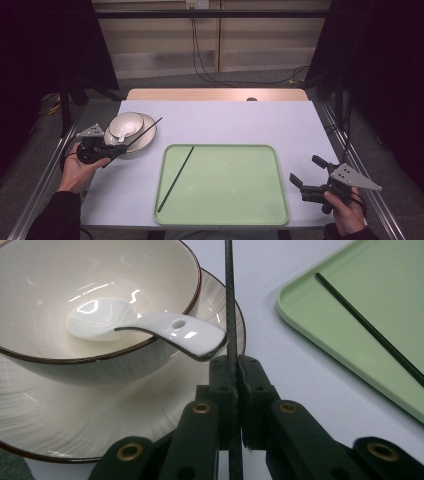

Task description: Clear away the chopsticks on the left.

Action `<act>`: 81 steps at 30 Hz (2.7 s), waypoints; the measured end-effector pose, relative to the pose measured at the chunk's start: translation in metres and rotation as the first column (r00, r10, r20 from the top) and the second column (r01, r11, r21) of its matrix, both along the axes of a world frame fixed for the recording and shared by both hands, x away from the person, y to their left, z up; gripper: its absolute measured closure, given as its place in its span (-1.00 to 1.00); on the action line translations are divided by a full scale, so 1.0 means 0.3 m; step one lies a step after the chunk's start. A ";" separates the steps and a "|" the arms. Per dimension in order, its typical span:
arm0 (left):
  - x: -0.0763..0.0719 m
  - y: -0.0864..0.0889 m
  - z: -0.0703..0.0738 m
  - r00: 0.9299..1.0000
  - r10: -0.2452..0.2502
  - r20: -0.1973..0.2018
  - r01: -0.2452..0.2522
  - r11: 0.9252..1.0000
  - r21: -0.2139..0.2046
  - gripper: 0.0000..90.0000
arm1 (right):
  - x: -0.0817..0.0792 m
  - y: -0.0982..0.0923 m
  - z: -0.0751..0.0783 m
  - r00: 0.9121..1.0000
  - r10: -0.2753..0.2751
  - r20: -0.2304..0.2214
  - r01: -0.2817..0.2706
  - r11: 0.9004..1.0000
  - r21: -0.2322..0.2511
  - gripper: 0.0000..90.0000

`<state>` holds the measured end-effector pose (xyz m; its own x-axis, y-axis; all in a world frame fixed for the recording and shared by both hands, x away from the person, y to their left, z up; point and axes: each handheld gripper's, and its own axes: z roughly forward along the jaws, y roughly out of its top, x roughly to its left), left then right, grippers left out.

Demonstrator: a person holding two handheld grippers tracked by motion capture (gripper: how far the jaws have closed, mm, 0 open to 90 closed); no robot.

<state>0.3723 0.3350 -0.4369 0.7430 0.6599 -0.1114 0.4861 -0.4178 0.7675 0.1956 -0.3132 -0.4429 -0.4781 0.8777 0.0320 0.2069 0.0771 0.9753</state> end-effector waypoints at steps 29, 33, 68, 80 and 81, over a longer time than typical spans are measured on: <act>-0.198 -0.060 0.092 0.987 0.160 0.027 -0.158 0.985 -0.074 0.92 | 0.003 0.001 0.001 1.000 0.003 0.005 -0.003 1.000 -0.004 -0.98; -0.234 -0.083 0.100 0.983 0.179 0.035 -0.176 0.981 -0.082 0.92 | 0.002 0.002 0.001 1.000 -0.002 0.005 0.002 1.000 0.002 -0.98; -0.441 -0.293 0.055 0.975 0.218 -0.036 -0.221 0.970 -0.101 0.92 | 0.005 0.005 0.001 1.000 0.007 0.010 -0.007 1.000 -0.008 -0.98; -0.418 -0.408 0.016 0.969 0.232 -0.090 -0.237 0.970 -0.048 0.92 | 0.005 0.006 0.000 1.000 0.008 0.007 -0.008 1.000 -0.009 -1.00; -0.415 -0.415 0.014 0.968 0.234 -0.095 -0.238 0.970 -0.042 0.92 | 0.006 0.006 0.000 1.000 0.008 0.006 -0.008 1.000 -0.011 -1.00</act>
<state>0.2478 0.2104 -0.4327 0.5525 0.8069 -0.2091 0.6331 -0.2431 0.7349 0.1973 -0.3115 -0.4428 -0.4855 0.8740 0.0196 0.2007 0.0896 0.9755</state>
